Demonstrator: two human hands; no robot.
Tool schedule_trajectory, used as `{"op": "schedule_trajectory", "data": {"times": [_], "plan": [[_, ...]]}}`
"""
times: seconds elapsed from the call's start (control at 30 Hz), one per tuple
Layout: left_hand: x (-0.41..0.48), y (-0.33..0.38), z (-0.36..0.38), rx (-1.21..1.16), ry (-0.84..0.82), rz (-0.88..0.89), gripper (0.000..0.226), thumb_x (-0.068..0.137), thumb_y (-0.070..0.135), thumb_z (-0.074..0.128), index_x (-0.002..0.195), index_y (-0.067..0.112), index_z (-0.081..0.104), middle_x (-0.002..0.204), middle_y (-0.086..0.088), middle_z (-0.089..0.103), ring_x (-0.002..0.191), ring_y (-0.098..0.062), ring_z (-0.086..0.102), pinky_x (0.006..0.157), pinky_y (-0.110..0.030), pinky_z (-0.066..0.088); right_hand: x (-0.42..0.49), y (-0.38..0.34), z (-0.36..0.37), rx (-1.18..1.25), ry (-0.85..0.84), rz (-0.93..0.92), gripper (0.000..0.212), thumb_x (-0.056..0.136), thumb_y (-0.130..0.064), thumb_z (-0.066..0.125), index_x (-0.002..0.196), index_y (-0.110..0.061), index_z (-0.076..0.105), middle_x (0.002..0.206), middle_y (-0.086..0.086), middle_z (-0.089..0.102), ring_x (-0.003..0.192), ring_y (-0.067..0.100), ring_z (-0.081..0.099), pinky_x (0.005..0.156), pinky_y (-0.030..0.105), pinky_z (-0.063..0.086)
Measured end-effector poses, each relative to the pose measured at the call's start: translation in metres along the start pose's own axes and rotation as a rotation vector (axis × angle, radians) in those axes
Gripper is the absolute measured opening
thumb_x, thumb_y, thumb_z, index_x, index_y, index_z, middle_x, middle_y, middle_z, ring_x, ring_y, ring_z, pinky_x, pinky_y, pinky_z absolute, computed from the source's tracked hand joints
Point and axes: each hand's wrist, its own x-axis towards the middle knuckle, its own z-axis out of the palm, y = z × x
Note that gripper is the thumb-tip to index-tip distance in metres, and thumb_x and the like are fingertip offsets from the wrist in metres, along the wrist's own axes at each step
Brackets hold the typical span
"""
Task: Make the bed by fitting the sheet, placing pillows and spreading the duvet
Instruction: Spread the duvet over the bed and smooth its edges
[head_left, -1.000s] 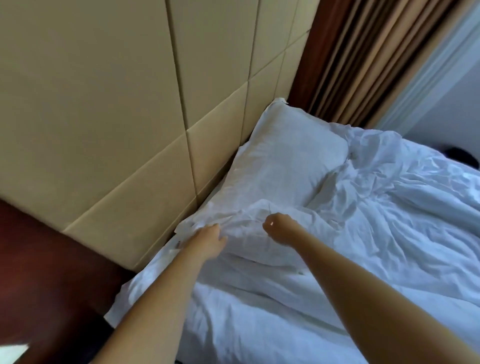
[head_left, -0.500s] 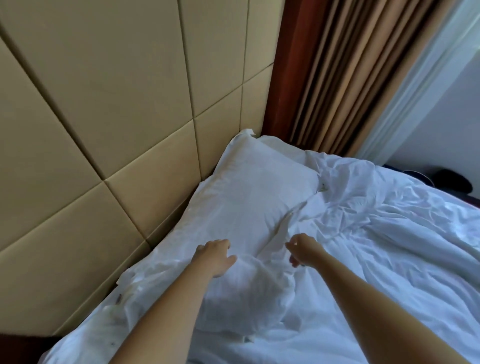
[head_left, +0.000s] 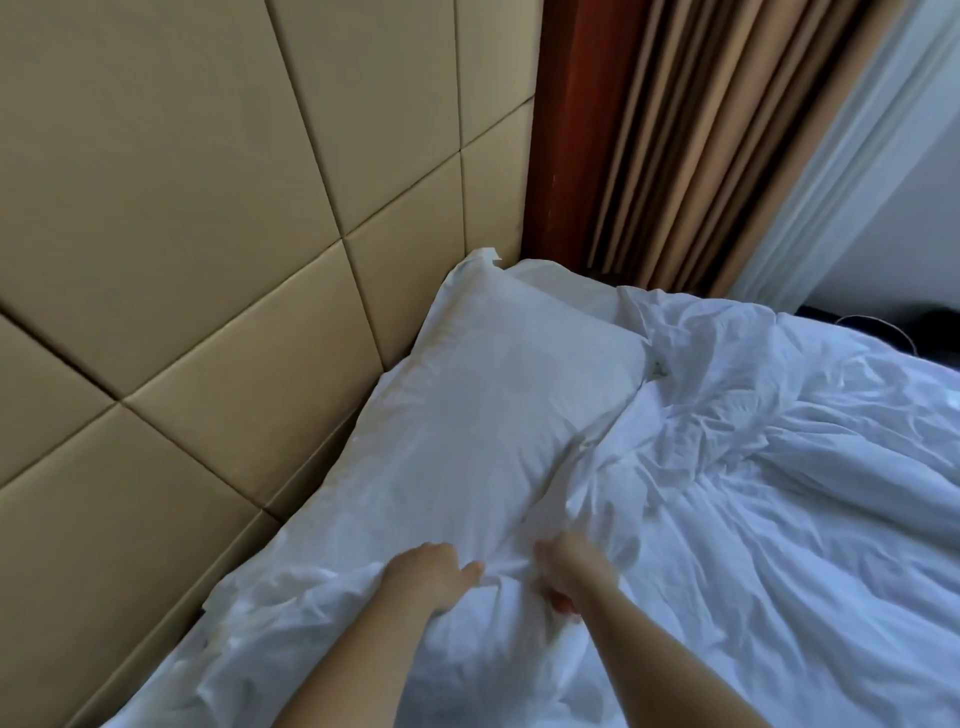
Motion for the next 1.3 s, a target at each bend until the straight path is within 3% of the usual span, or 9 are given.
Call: {"op": "schedule_trajectory", "data": {"times": [0.13, 0.27, 0.43, 0.6, 0.77, 0.93, 1.07, 1.17, 1.3], "plan": [[0.008, 0.0, -0.007, 0.004, -0.033, -0.013, 0.069, 0.091, 0.064, 0.03, 0.129, 0.01, 0.048, 0.133, -0.01, 0.051, 0.119, -0.028, 0.05, 0.096, -0.034, 0.039, 0.007, -0.013, -0.016, -0.013, 0.076, -0.093, 0.034, 0.097, -0.023, 0.037, 0.113, -0.006, 0.061, 0.117, 0.014, 0.061, 0.11, 0.027, 0.058, 0.088, 0.029, 0.045], [0.013, -0.008, -0.01, -0.1, -0.01, -0.028, 0.086, 0.082, 0.076, 0.031, 0.143, 0.015, 0.03, 0.144, -0.006, 0.032, 0.124, -0.028, 0.045, 0.101, -0.038, 0.039, 0.001, -0.044, -0.058, 0.198, 0.222, -0.284, 0.037, 0.099, -0.019, 0.039, 0.071, -0.003, 0.058, 0.076, 0.015, 0.058, 0.083, 0.025, 0.055, 0.071, 0.028, 0.034], [0.026, -0.014, -0.043, -0.313, 0.196, -0.068, 0.104, 0.073, 0.081, 0.039, 0.149, 0.018, 0.006, 0.155, -0.001, 0.012, 0.141, -0.024, 0.018, 0.112, -0.042, 0.02, 0.014, -0.073, -0.104, 0.611, 0.379, -0.404, 0.036, 0.091, -0.02, 0.048, 0.059, -0.005, 0.052, 0.059, 0.012, 0.05, 0.064, 0.022, 0.05, 0.068, 0.044, 0.045], [0.049, -0.027, -0.06, -0.407, 0.139, 0.012, 0.121, 0.054, 0.091, 0.048, 0.149, 0.028, 0.006, 0.154, 0.004, 0.024, 0.139, -0.026, 0.028, 0.112, -0.042, 0.022, 0.009, -0.069, -0.126, 0.942, 0.246, -0.406, 0.042, 0.096, -0.014, 0.045, 0.087, 0.026, 0.052, 0.073, 0.026, 0.051, 0.077, 0.026, 0.052, 0.079, 0.044, 0.049], [0.052, -0.026, -0.028, -0.216, 0.161, 0.044, 0.109, 0.06, 0.082, 0.056, 0.143, 0.021, 0.019, 0.145, -0.001, 0.027, 0.135, -0.024, 0.029, 0.109, -0.039, 0.026, 0.002, -0.015, -0.097, 0.666, 0.216, -0.121, 0.031, 0.093, -0.011, 0.044, 0.066, -0.007, 0.059, 0.063, 0.01, 0.063, 0.06, 0.021, 0.068, 0.06, 0.029, 0.047], [0.046, -0.033, -0.008, -0.312, 0.034, 0.011, 0.108, 0.065, 0.07, 0.064, 0.144, 0.016, 0.017, 0.143, -0.005, 0.041, 0.125, -0.03, 0.046, 0.101, -0.039, 0.04, -0.005, 0.041, -0.062, 0.26, 0.161, 0.134, 0.031, 0.088, -0.021, 0.046, 0.062, -0.012, 0.061, 0.042, -0.004, 0.062, 0.06, 0.021, 0.066, 0.069, 0.036, 0.056], [0.031, -0.031, -0.01, -0.492, -0.134, 0.077, 0.059, 0.067, 0.05, 0.069, 0.119, 0.022, 0.059, 0.119, -0.003, 0.063, 0.103, -0.021, 0.06, 0.091, -0.033, 0.049, -0.038, 0.041, -0.042, 0.828, 0.095, 0.211, 0.023, 0.094, -0.013, 0.045, 0.079, -0.002, 0.057, 0.056, 0.01, 0.059, 0.051, 0.021, 0.062, 0.047, 0.023, 0.05], [0.009, -0.03, -0.019, -0.614, -0.172, 0.145, 0.023, 0.078, 0.035, 0.068, 0.098, 0.024, 0.064, 0.098, 0.002, 0.066, 0.09, -0.014, 0.061, 0.08, -0.027, 0.05, -0.068, 0.034, -0.041, 1.092, -0.08, 0.131, 0.014, 0.095, -0.015, 0.048, 0.091, -0.005, 0.056, 0.085, 0.017, 0.063, 0.078, 0.027, 0.066, 0.064, 0.034, 0.055], [-0.032, -0.029, -0.031, -0.717, -0.211, 0.279, 0.027, 0.084, 0.025, 0.068, 0.109, 0.022, 0.059, 0.11, -0.002, 0.064, 0.096, -0.013, 0.06, 0.085, -0.026, 0.048, -0.103, 0.014, -0.046, 1.172, -0.283, 0.055, 0.018, 0.092, -0.028, 0.056, 0.102, -0.014, 0.059, 0.108, 0.015, 0.062, 0.096, 0.029, 0.065, 0.075, 0.042, 0.056]]}}
